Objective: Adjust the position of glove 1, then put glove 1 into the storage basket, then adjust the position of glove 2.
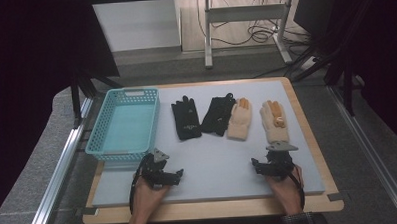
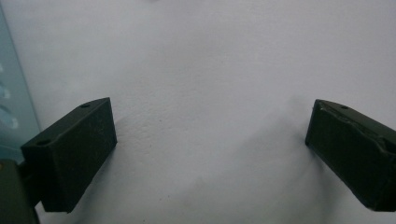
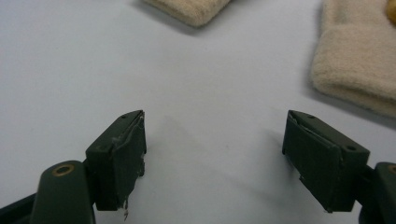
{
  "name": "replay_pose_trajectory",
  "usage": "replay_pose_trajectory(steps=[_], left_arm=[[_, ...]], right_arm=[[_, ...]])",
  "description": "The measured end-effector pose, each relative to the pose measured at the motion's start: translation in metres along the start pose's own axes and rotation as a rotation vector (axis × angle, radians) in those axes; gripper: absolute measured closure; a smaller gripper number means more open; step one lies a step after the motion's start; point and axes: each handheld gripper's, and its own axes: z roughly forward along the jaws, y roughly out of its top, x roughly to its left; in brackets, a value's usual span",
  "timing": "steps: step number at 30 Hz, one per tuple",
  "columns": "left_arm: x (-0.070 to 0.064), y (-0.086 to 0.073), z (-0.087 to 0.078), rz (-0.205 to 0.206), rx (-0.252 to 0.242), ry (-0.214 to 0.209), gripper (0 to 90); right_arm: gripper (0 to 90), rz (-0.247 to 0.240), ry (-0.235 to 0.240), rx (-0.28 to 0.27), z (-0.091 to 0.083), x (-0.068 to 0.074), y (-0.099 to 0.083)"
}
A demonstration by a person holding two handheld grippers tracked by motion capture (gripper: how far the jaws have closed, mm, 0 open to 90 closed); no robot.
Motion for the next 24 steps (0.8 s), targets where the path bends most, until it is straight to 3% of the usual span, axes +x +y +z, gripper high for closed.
replay_pose_trajectory(steps=[8,14,24], left_arm=[[0.0001,-0.0001,-0.0002,-0.001,0.001,0.0,2.1],[0.0001,0.0,-0.0002,0.0,0.001,0.0,2.2],[0.0001,-0.0001,-0.0001,-0.001,-0.001,-0.001,2.2]], right_arm=[[20.2,-0.001,-0.002,0.002,0.0001,0.0001,0.0],[10.5,0.009,-0.016,0.022,0.002,-0.0005,0.0008],[11.0,0.011,-0.011,0.021,0.0018,-0.0006,0.0009]])
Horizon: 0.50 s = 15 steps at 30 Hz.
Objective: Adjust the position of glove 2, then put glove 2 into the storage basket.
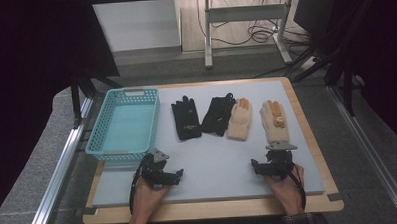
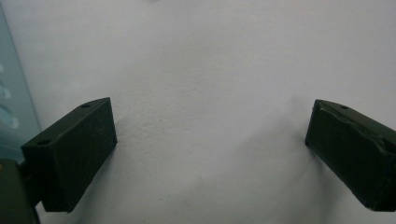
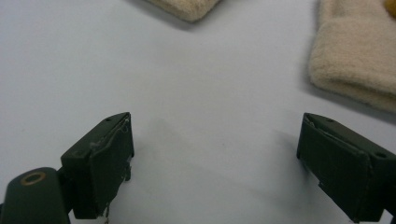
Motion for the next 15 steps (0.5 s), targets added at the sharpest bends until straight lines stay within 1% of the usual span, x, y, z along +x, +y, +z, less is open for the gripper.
replay_pose_trajectory(steps=[5,11,15], left_arm=[[0.0,0.0,0.0,-0.001,0.0,0.0,2.2],[0.0,0.0,0.0,-0.001,0.0,0.0,2.2],[0.0,0.0,0.0,-0.001,0.0,0.0,2.2]], right_arm=[[14.6,-0.011,0.008,-0.005,-0.0011,0.001,-0.0001],[14.8,-0.008,0.011,-0.004,-0.0013,0.001,0.0002],[15.0,-0.012,0.03,0.0,-0.0006,0.0024,0.0018]])
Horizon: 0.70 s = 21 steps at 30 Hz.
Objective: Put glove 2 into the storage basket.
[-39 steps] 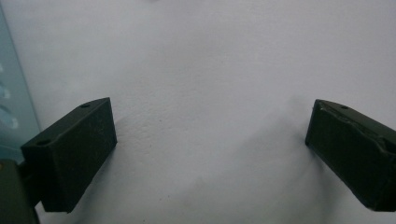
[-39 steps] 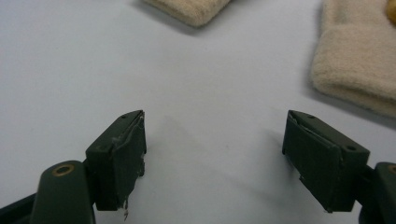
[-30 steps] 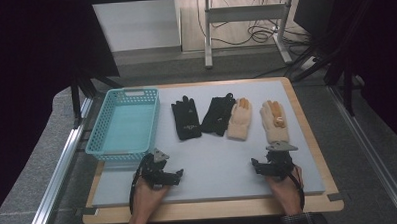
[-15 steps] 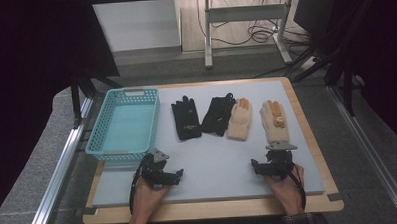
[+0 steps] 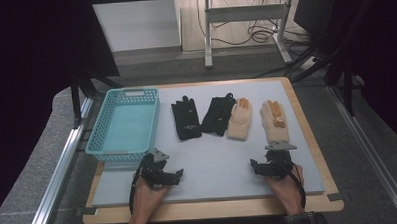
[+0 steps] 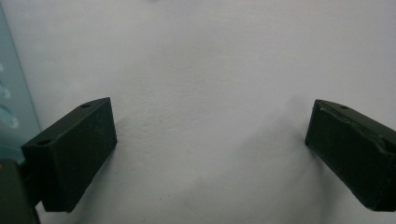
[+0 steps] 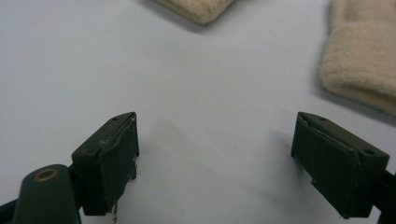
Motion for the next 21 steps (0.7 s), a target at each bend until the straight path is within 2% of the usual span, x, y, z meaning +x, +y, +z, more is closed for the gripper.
replay_pose_trajectory(steps=[7,10,17,21], left_arm=[[0.0,0.0,0.0,0.0,0.0,0.0,2.2],[0.0,0.0,0.0,0.0,0.0,0.0,2.2],[0.0,0.0,0.0,-0.001,0.0,0.0,2.2],[0.0,0.0,0.0,-0.001,0.0,-0.001,2.2]], right_arm=[[16.2,-0.007,0.049,0.001,0.004,0.004,0.011],[16.6,-0.014,0.056,-0.002,0.005,0.005,0.015],[21.0,-0.046,0.09,-0.004,0.007,0.01,0.037],[23.0,-0.044,0.107,-0.012,0.009,0.011,0.049]])
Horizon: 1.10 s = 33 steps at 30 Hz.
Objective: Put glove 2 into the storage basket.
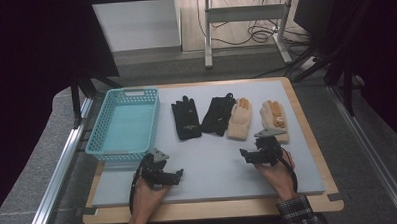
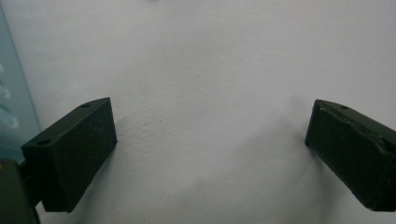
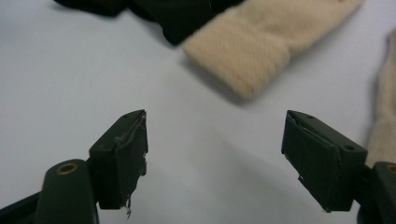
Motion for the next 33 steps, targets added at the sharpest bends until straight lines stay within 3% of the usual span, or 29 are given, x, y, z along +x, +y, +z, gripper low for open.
replay_pose_trajectory(steps=[7,14,20,21,27,33], left_arm=[[0.0,0.0,0.0,-0.001,0.0,0.0,2.2],[0.0,0.0,0.0,-0.001,0.0,-0.001,2.3],[0.0,0.0,0.0,-0.001,-0.001,-0.001,2.2],[0.0,0.0,0.0,-0.002,-0.002,-0.001,2.3],[0.0,0.0,0.0,-0.002,-0.002,-0.001,2.2],[0.0,0.0,0.0,-0.002,-0.002,-0.001,2.2]], right_arm=[[26.4,-0.021,0.042,0.001,0.011,0.002,0.031],[27.1,-0.002,0.033,0.005,0.028,0.003,0.058],[30.9,-0.049,0.014,0.016,0.042,0.006,0.073],[36.7,-0.052,0.016,0.026,0.052,0.002,0.079],[57.8,-0.05,0.02,0.034,0.067,-0.007,0.091],[61.5,-0.054,0.022,0.033,0.082,-0.009,0.102]])
